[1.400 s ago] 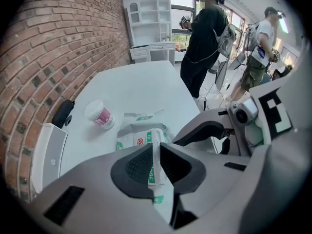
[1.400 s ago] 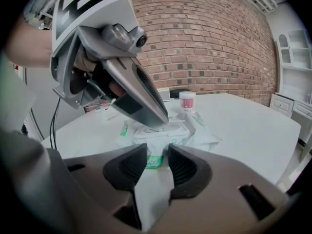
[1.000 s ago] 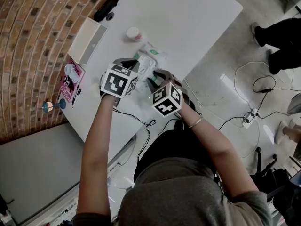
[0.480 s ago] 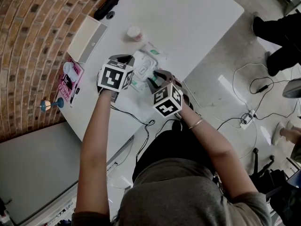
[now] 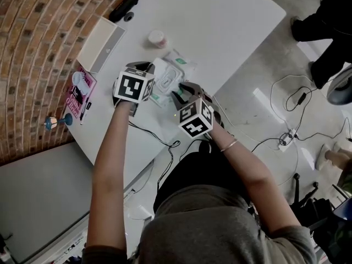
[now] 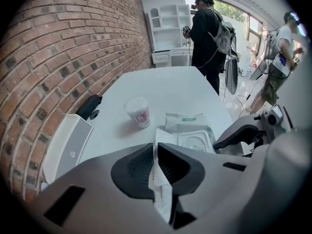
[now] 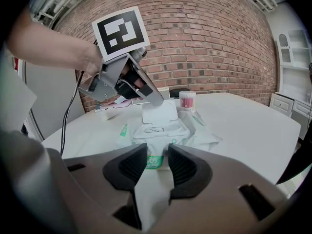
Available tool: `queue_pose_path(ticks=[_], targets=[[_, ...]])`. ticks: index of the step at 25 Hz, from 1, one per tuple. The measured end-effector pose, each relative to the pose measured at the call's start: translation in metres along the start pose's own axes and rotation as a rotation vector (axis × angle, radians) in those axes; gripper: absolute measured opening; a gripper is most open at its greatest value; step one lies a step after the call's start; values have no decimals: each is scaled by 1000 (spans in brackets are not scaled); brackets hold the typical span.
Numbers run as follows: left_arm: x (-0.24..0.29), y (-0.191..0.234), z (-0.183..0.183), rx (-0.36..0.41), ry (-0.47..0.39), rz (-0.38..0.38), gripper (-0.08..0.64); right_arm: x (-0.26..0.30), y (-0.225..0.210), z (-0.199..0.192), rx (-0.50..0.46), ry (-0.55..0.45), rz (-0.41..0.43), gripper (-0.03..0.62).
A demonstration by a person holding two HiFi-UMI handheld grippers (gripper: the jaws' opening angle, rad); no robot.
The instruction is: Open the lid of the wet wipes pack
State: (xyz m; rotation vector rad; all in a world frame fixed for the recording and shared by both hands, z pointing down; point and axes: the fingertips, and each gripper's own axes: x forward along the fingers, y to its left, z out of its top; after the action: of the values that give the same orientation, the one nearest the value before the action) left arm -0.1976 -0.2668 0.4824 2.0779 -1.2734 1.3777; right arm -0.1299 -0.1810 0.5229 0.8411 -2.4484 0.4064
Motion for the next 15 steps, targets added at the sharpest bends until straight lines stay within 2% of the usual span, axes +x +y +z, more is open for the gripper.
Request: queue_pose_path(ticks=[15], targets=[[20,13,-7,-60,33,10,41,0,0,-1,8,4,7,143]])
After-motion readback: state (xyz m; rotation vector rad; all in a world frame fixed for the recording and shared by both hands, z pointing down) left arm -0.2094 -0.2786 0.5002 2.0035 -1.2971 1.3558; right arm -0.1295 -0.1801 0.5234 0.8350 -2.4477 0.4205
